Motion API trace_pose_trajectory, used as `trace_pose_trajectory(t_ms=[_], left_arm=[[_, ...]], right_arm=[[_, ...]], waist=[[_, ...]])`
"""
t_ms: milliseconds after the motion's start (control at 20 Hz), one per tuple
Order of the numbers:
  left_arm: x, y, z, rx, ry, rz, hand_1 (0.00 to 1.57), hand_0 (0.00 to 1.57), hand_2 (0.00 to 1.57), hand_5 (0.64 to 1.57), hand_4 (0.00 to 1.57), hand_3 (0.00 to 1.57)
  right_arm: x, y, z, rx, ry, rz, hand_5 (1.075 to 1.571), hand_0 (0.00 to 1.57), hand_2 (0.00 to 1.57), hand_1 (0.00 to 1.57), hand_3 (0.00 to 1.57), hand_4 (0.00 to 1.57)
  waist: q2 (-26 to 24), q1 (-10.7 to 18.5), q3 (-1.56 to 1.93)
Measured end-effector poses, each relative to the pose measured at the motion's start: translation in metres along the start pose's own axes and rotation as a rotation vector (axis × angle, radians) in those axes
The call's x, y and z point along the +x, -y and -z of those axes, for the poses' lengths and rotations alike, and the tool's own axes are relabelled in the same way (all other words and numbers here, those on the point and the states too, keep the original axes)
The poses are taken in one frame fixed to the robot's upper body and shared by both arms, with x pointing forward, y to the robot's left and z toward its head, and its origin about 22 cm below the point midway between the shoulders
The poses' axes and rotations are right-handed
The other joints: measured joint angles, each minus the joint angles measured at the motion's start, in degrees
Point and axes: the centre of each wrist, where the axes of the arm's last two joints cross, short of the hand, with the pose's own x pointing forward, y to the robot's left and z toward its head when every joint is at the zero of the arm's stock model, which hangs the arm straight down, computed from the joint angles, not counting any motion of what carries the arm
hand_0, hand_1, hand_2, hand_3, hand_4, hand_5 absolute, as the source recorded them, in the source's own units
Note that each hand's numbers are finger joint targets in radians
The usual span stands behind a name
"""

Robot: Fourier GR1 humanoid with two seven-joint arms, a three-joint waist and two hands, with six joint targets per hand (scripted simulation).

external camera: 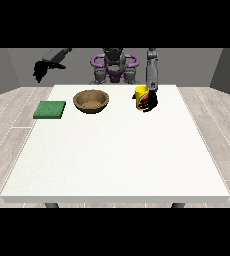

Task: Pick the cup and pour the ball into the bowl, then pick the bowl and place it on the pad

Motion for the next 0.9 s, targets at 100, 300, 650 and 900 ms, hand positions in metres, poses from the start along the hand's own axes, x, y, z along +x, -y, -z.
trace_pose_trajectory(t_ms=[100,300,650,900], left_arm=[[0.001,0.002,0.004,0.007,0.006,0.04,1.33,1.33,1.57,1.245,1.5,1.57],[0.002,0.011,-0.001,-0.077,-0.07,0.096,1.35,1.35,1.57,1.306,1.55,1.57],[0.018,-0.055,0.073,-0.176,-0.107,0.436,1.46,1.46,1.57,1.282,1.57,1.57],[0.048,-0.052,0.125,-0.206,-0.103,0.601,1.49,1.49,1.57,1.287,1.53,1.57]], right_arm=[[-0.001,0.002,-0.001,-0.004,-0.005,-0.003,1.57,0.0,0.0,0.0,0.0,0.0],[-0.014,0.014,-0.017,-0.037,-0.1,-0.004,1.57,0.0,0.0,0.0,0.0,0.0],[-0.035,0.013,-0.032,-0.069,-0.224,0.013,1.568,0.0,0.0,0.0,0.0,0.0],[-0.039,0.023,-0.03,-0.084,-0.243,0.022,1.568,0.0,0.0,0.0,0.0,0.0]], waist=[[-0.12,-0.06,-0.25],[-5.57,1.7,-0.87],[-13.08,3.84,-1.09],[-13.66,4.33,-1.18]])
